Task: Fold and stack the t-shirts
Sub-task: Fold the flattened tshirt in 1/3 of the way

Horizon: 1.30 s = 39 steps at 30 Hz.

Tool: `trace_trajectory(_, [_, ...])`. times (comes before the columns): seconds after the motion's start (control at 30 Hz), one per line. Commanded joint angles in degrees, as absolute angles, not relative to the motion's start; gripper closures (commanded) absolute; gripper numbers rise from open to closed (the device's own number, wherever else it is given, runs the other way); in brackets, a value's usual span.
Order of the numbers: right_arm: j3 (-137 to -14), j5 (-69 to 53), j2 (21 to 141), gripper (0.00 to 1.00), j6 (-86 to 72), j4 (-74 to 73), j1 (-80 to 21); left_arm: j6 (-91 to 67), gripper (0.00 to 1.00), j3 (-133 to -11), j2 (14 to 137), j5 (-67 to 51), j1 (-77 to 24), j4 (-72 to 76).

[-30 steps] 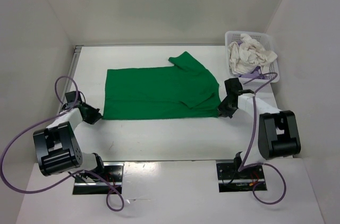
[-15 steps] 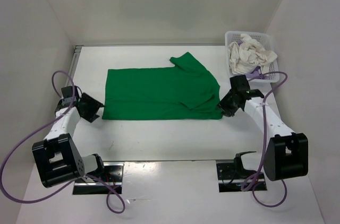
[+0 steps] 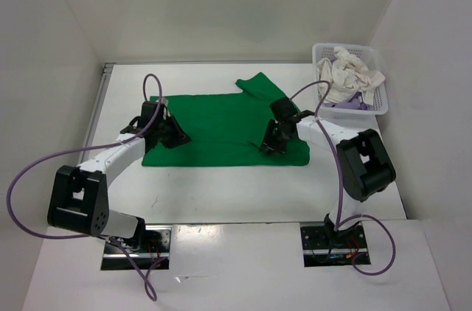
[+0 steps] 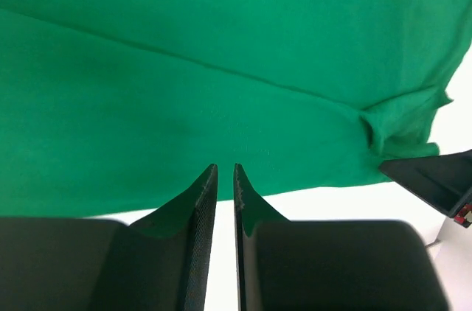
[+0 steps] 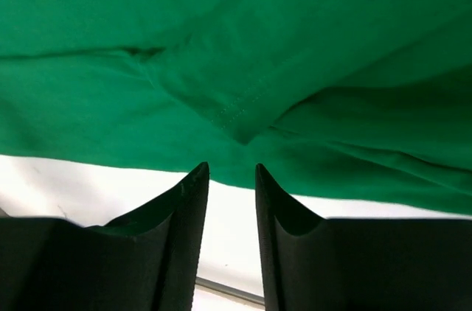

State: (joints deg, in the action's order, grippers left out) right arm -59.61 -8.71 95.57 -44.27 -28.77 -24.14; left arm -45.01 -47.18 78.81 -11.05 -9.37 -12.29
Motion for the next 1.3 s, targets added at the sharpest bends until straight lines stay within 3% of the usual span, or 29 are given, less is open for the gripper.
trace_trajectory(0.0, [-62.14, -8.96, 97.46, 0.61, -44.74, -25.32, -25.57, -45.0, 0.79, -47.9, 82.17, -9.49, -10.63, -8.79])
trace_trajectory(0.23, [-62.14, -7.12, 100.09, 0.57, -45.26, -24.18, -25.58, -44.3, 0.79, -46.23, 85.16, -8.44, -10.63, -7.12])
trace_trajectory(0.33, [-63.45, -6.6, 101.42, 0.62, -45.26, -24.17, -25.58, -44.3, 0.79, -45.01, 85.17, -8.44, -10.63, -7.12])
trace_trajectory(0.53, [-66.7, -5.37, 103.97, 0.63, -44.21, -24.87, -25.58, -44.3, 0.79, -43.34, 85.69, -6.5, -10.63, -6.59])
trace_trajectory(0.77, [-69.95, -4.75, 106.08, 0.91, -43.15, -25.4, -25.58, -44.82, 0.79, -42.8, 85.69, -6.5, -10.63, -6.06])
trace_trajectory(1.27, [-90.42, 2.54, 119.78, 0.94, -36.65, -33.83, -27.69, -46.41, 0.79, -42.28, 83.5, -7.65, -10.63, -6.06])
